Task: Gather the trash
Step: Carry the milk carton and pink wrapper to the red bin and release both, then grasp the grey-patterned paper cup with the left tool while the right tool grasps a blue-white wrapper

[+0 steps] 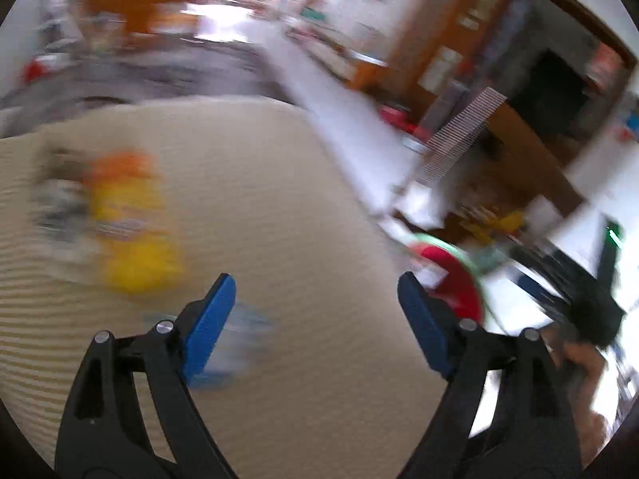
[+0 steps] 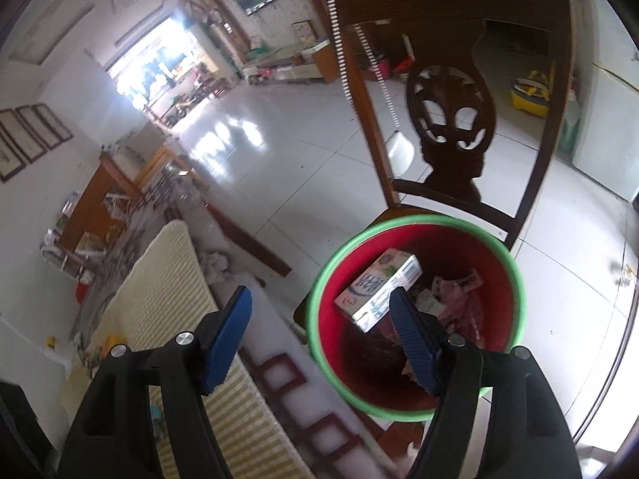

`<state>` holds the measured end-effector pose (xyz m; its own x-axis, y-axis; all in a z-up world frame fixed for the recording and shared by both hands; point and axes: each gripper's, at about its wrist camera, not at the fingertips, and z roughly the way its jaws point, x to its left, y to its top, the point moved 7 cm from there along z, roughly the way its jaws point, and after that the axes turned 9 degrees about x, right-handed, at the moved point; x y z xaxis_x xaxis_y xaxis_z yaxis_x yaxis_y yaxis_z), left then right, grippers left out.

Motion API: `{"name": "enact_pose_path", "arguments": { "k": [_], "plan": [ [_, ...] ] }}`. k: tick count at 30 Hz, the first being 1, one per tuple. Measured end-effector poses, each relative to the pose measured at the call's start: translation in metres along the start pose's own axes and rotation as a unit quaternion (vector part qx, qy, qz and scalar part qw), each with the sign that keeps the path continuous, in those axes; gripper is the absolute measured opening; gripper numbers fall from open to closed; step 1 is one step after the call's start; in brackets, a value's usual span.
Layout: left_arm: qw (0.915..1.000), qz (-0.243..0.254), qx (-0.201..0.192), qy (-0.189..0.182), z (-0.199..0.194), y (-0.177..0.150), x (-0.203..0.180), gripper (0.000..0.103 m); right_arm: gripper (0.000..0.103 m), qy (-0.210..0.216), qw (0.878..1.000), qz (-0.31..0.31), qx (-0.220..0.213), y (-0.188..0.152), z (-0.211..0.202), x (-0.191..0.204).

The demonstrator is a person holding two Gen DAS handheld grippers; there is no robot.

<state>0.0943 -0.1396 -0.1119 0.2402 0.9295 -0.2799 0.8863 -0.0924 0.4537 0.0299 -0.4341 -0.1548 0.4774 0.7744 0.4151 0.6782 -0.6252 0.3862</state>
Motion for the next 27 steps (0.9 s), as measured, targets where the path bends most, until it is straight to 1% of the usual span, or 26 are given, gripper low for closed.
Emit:
{"name": "enact_pose_path", "arguments": {
  "k": [1, 2, 3, 5, 7, 9, 10, 11, 13, 14, 15, 17, 18, 20, 22, 25, 27],
  "plan": [
    [0.9994, -0.021, -0.004, 0.026, -0.006, 0.007, 0.026, 0.081, 0.07, 0.0, 1.0, -0.006, 0.003, -0.002, 0.001, 0.005],
    [0.9971, -0.055, -0.004, 0.054, -0.012, 0.015, 0.06, 0.081, 0.07, 0.0, 1.0, -0.013, 0.006, -0.004, 0.003, 0.009],
    [0.9945, -0.081, -0.003, 0.066, -0.015, 0.018, 0.083, 0.079, 0.07, 0.001, 1.0, -0.021, 0.011, -0.006, 0.006, 0.015],
    [0.9853, -0.147, 0.0, 0.087, -0.018, 0.024, 0.132, 0.078, 0.07, 0.005, 0.999, -0.035, 0.02, -0.012, 0.011, 0.026],
    [0.9773, -0.184, 0.008, 0.104, -0.013, 0.027, 0.163, 0.078, 0.07, 0.005, 0.998, -0.05, 0.028, -0.016, 0.016, 0.037],
    [0.9752, -0.187, 0.019, 0.117, -0.003, 0.031, 0.176, 0.078, 0.07, 0.003, 0.997, -0.07, 0.034, -0.022, 0.021, 0.05],
    [0.9768, -0.174, 0.027, 0.123, 0.003, 0.032, 0.179, 0.078, 0.07, 0.002, 0.996, -0.078, 0.036, -0.024, 0.023, 0.055],
    [0.9787, -0.149, 0.037, 0.136, 0.012, 0.035, 0.179, 0.078, 0.07, 0.007, 0.996, -0.085, 0.037, -0.026, 0.024, 0.062],
    [0.9782, -0.117, 0.047, 0.165, 0.025, 0.037, 0.179, 0.078, 0.07, 0.024, 0.994, -0.099, 0.037, -0.031, 0.025, 0.076],
    [0.9776, -0.112, 0.052, 0.17, 0.029, 0.037, 0.181, 0.079, 0.07, 0.038, 0.992, -0.114, 0.039, -0.035, 0.025, 0.088],
    [0.9796, -0.112, 0.054, 0.158, 0.036, 0.036, 0.182, 0.079, 0.07, 0.048, 0.99, -0.128, 0.044, -0.039, 0.027, 0.097],
    [0.9798, -0.126, 0.054, 0.146, 0.038, 0.033, 0.187, 0.081, 0.07, 0.07, 0.984, -0.156, 0.058, -0.049, 0.033, 0.119],
    [0.9796, -0.137, 0.055, 0.136, 0.039, 0.032, 0.189, 0.081, 0.071, 0.083, 0.979, -0.172, 0.072, -0.058, 0.038, 0.133],
    [0.9799, -0.143, 0.055, 0.128, 0.039, 0.03, 0.191, 0.081, 0.073, 0.104, 0.97, -0.197, 0.101, -0.074, 0.049, 0.156],
    [0.9802, -0.146, 0.054, 0.122, 0.039, 0.026, 0.19, 0.081, 0.075, 0.125, 0.957, -0.225, 0.133, -0.097, 0.061, 0.181],
    [0.98, -0.155, 0.052, 0.114, 0.039, 0.025, 0.191, 0.081, 0.077, 0.134, 0.942, -0.262, 0.163, -0.127, 0.074, 0.208],
    [0.9802, -0.158, 0.058, 0.106, 0.042, 0.024, 0.193, 0.081, 0.078, 0.133, 0.935, -0.278, 0.176, -0.143, 0.084, 0.22]
  ]
}}
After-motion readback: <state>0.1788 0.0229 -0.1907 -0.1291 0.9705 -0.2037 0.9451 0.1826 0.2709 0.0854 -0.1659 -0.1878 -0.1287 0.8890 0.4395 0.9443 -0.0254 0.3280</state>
